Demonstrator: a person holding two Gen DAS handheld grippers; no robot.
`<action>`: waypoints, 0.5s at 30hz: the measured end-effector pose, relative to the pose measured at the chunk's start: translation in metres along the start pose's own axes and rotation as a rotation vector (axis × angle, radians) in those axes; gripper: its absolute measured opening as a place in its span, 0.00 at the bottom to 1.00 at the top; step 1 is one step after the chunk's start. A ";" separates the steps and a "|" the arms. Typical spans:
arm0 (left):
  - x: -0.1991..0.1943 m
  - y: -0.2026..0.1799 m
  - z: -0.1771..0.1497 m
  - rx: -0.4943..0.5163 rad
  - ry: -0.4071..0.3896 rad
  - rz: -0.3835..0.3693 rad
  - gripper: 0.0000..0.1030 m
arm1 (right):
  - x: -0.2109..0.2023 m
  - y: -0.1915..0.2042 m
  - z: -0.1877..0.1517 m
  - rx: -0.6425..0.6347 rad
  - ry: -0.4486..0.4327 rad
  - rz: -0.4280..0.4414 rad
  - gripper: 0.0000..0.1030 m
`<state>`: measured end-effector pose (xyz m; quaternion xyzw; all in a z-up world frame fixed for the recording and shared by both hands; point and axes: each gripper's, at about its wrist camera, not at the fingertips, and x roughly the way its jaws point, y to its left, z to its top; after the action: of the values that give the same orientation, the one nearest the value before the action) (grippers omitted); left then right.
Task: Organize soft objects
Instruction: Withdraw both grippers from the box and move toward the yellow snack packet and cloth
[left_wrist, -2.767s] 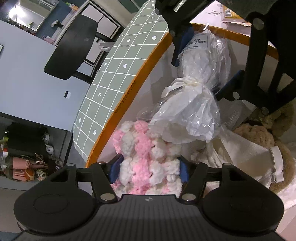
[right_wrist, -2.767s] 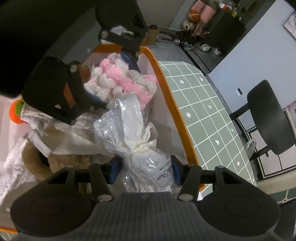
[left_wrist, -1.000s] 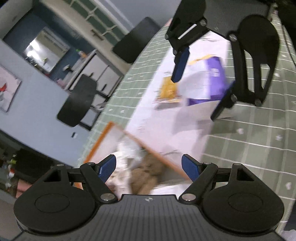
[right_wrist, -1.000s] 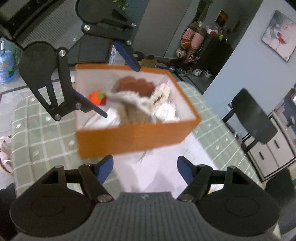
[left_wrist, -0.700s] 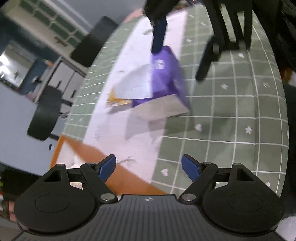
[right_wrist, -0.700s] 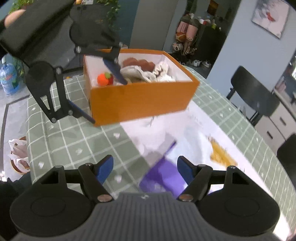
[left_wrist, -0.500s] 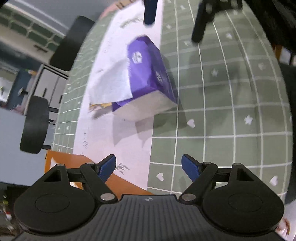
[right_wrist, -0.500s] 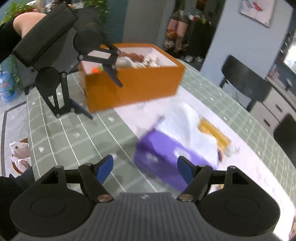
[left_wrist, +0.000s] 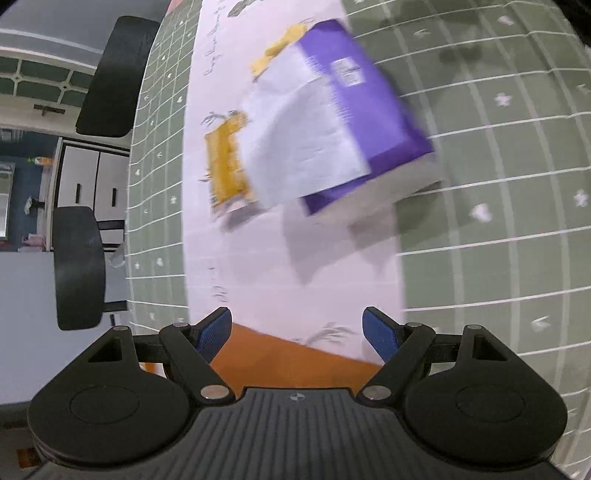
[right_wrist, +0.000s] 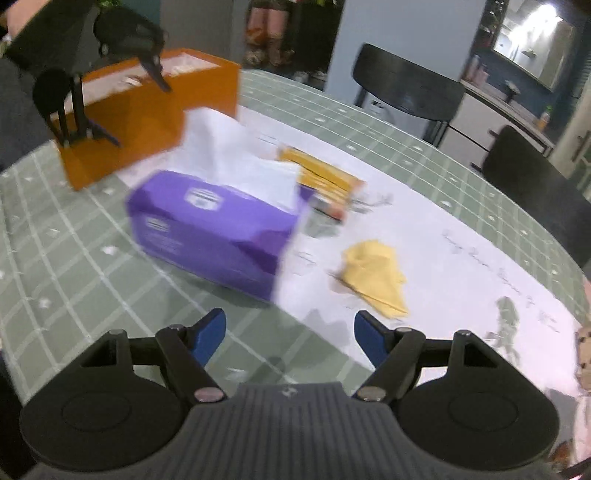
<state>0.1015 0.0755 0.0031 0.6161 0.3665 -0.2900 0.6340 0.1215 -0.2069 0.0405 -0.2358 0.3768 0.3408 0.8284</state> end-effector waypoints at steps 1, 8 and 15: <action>0.003 0.007 0.001 0.000 0.001 0.004 0.92 | 0.002 -0.005 0.000 0.004 0.005 -0.012 0.73; 0.037 0.052 0.014 -0.045 -0.005 0.017 0.92 | 0.018 -0.046 -0.001 0.054 0.024 -0.057 0.74; 0.072 0.088 0.036 -0.081 -0.048 0.027 0.92 | 0.059 -0.067 0.008 0.100 0.036 -0.065 0.74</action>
<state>0.2176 0.0521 -0.0070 0.5877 0.3542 -0.2812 0.6708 0.2034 -0.2228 0.0080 -0.2124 0.4005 0.2904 0.8427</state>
